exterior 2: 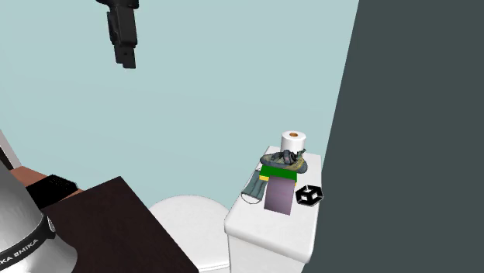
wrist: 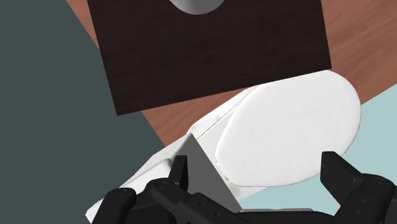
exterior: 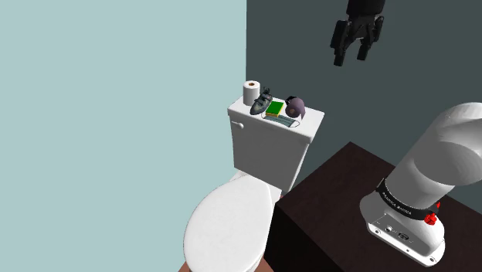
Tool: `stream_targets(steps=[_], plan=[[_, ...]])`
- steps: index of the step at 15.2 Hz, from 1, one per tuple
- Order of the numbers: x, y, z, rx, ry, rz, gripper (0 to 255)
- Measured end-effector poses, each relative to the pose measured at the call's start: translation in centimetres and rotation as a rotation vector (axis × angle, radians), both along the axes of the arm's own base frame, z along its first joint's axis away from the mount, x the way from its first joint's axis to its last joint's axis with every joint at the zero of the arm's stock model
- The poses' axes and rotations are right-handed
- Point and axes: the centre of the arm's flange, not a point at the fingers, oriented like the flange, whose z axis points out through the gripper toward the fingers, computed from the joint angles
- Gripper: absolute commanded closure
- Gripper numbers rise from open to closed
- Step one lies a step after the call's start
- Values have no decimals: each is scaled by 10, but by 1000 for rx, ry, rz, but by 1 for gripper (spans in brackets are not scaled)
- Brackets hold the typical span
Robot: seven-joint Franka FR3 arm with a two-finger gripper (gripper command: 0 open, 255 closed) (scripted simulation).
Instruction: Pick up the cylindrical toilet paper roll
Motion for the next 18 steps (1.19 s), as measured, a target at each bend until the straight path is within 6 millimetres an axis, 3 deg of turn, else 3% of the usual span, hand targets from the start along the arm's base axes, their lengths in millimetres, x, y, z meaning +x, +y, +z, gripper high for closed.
stream_targets(steps=[2, 4, 18], plan=[[6, 0, -4, -6, 5, -6, 0], [25, 1, -16, -24, 21, -25, 0], [171, -31, -144, -187, 157, -189, 0]])
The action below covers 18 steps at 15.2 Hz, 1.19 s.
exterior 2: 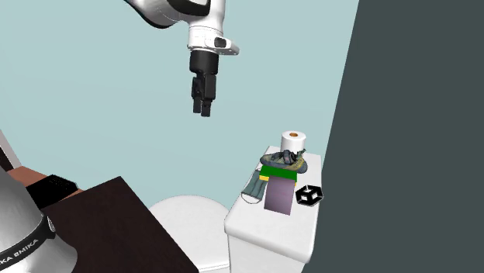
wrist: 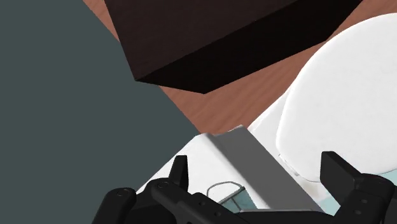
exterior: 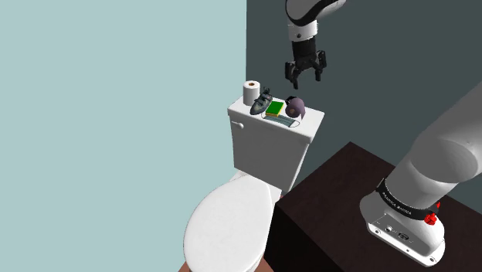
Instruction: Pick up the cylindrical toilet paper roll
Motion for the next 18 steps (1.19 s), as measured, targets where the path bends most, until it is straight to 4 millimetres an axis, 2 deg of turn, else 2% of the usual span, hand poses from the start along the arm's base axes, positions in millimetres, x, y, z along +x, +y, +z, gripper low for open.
stream_targets(steps=[9, 13, 18], plan=[[80, -48, -91, -105, 89, -107, 0], [114, -75, -129, -152, 127, -154, 0], [147, -111, -177, -211, 177, -213, 0]])
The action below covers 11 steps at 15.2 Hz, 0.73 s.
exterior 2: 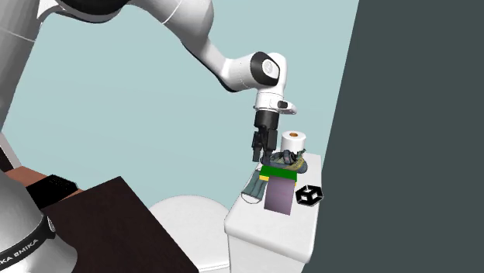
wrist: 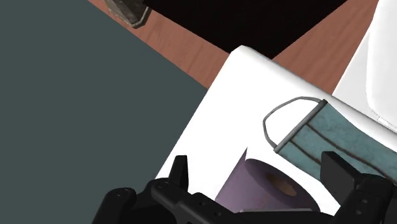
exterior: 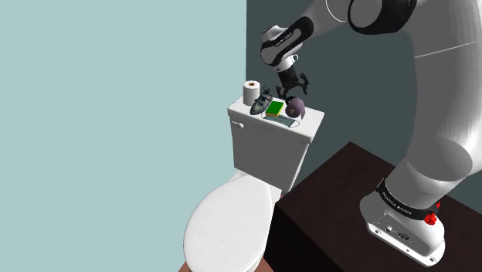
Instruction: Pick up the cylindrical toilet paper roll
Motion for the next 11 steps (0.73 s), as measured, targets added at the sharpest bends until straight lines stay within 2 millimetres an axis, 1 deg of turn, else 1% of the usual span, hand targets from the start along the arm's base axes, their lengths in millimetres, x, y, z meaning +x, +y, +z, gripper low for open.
stream_targets(steps=[2, 3, 6, 11], plan=[[15, -18, -20, -23, 20, -24, 0], [17, -22, -27, -31, 26, -31, 0], [21, -26, -45, -37, 31, -36, 0], [21, -26, -70, -38, 32, -37, 0]])
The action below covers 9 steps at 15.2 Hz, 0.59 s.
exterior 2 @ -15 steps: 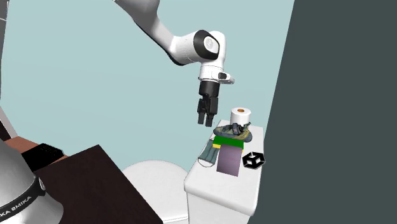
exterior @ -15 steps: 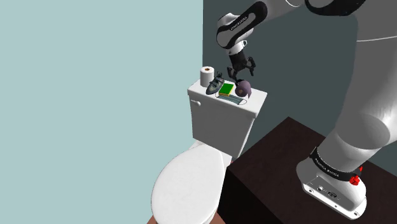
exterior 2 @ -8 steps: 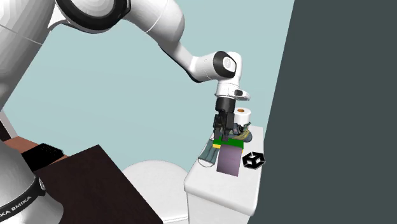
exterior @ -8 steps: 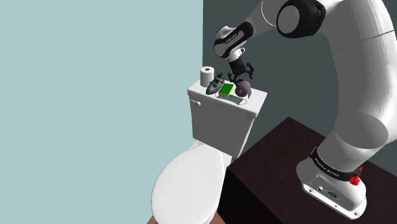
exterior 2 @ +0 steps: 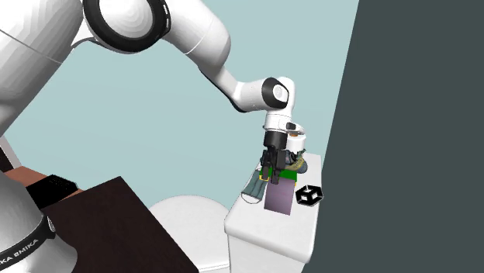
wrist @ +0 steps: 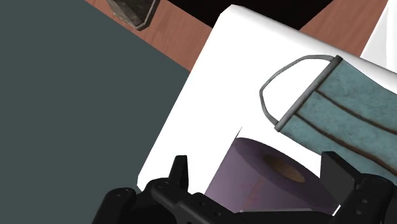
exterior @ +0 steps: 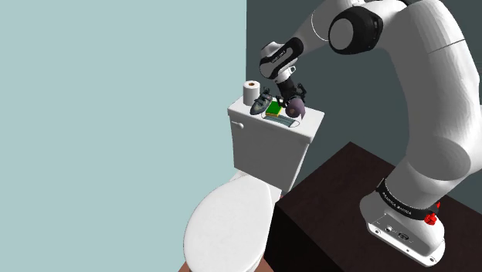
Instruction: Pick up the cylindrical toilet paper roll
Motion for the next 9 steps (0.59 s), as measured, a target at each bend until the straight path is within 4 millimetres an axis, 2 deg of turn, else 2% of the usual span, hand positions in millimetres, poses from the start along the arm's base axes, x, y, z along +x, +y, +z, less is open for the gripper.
stream_targets(steps=[1, 9], plan=[[0, 0, -2, 0, 0, 0, 255], [0, 1, -3, 0, -1, 0, 255]])
